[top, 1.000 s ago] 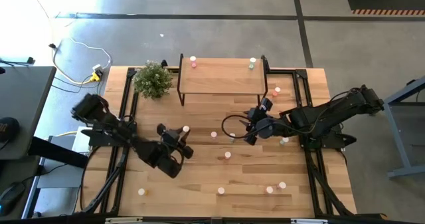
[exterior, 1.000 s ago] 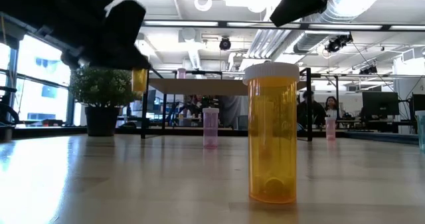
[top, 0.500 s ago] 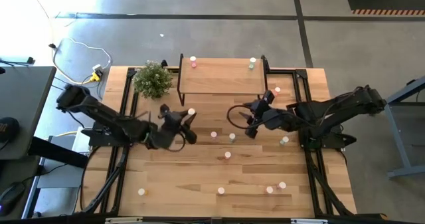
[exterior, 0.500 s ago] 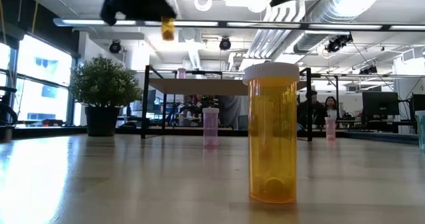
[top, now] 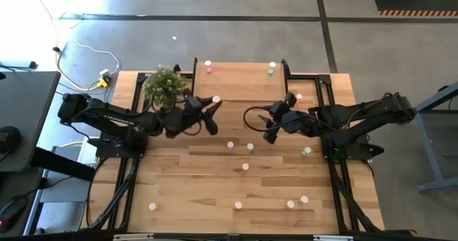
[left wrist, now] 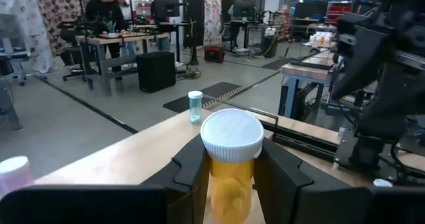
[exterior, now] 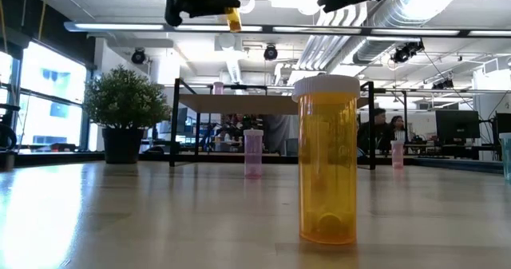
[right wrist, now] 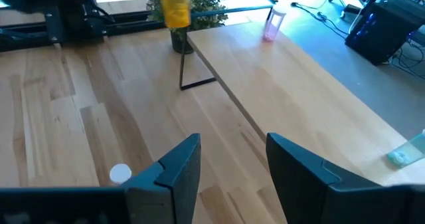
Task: Pick and place medicine bottles onto shelf by color
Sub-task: Put the top orange pill bottle on the shelf
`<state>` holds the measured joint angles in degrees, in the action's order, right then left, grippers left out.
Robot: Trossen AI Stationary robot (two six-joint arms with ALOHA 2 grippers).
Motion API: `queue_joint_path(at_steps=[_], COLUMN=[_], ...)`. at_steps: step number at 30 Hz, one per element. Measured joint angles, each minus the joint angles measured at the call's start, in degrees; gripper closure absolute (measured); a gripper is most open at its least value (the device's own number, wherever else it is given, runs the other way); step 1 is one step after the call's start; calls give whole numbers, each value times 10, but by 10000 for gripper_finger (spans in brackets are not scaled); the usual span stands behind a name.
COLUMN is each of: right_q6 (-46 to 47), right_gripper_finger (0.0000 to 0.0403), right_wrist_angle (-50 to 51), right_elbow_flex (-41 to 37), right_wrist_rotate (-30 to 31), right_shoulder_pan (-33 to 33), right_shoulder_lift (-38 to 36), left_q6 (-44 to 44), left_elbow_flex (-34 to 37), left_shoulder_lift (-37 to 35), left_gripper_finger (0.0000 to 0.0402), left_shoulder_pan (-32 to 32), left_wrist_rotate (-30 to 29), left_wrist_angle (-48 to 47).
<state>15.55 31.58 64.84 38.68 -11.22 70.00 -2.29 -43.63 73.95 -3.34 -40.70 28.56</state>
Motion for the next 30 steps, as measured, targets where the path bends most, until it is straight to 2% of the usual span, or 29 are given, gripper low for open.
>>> queue_joint_path(at_steps=[8,16,21,30], right_q6=[11,24,24,24], right_gripper_finger=[240,240,240,240], right_wrist_angle=[0,0,-1,0], right_elbow_flex=[0,0,0,0], right_wrist_rotate=[-1,-1,1,1], right_shoulder_pan=[0,0,0,0], right_shoulder_lift=[0,0,0,0], left_q6=[0,30,32,55], left_elbow_flex=[-3,-55,-91,-161], left_shoulder_lift=[0,21,72,185], left_gripper_finger=[311,311,311,311], left_shoulder_pan=[-100,-194,-233,-273], left_wrist_rotate=[88,172,212,218], left_wrist_angle=[9,8,9,6])
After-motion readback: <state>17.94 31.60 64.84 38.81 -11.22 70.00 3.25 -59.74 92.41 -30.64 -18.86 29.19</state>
